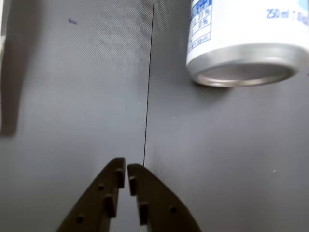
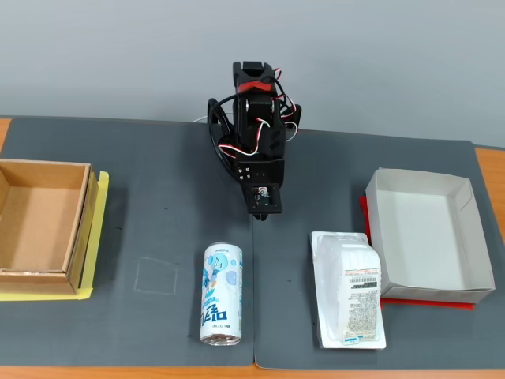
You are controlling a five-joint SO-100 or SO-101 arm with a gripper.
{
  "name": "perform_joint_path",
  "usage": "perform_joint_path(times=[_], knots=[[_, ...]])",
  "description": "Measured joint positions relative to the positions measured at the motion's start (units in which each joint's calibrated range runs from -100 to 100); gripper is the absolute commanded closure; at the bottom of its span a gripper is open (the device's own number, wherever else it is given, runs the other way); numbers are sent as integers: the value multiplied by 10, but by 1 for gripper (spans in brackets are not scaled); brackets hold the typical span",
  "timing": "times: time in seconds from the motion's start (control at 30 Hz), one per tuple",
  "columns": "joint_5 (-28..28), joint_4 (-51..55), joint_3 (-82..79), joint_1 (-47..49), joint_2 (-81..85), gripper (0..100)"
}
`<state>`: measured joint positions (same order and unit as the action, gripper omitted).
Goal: Pick the can and put it in the brown box
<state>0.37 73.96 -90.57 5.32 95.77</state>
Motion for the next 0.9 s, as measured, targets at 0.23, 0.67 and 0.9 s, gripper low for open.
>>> perform_joint_path(times=[0.23,0.67,0.9], knots=[[0,-54,131,-3,-172,99],[-74,-74,482,-59,-506,98],[-113,-80,607,-92,-654,98]])
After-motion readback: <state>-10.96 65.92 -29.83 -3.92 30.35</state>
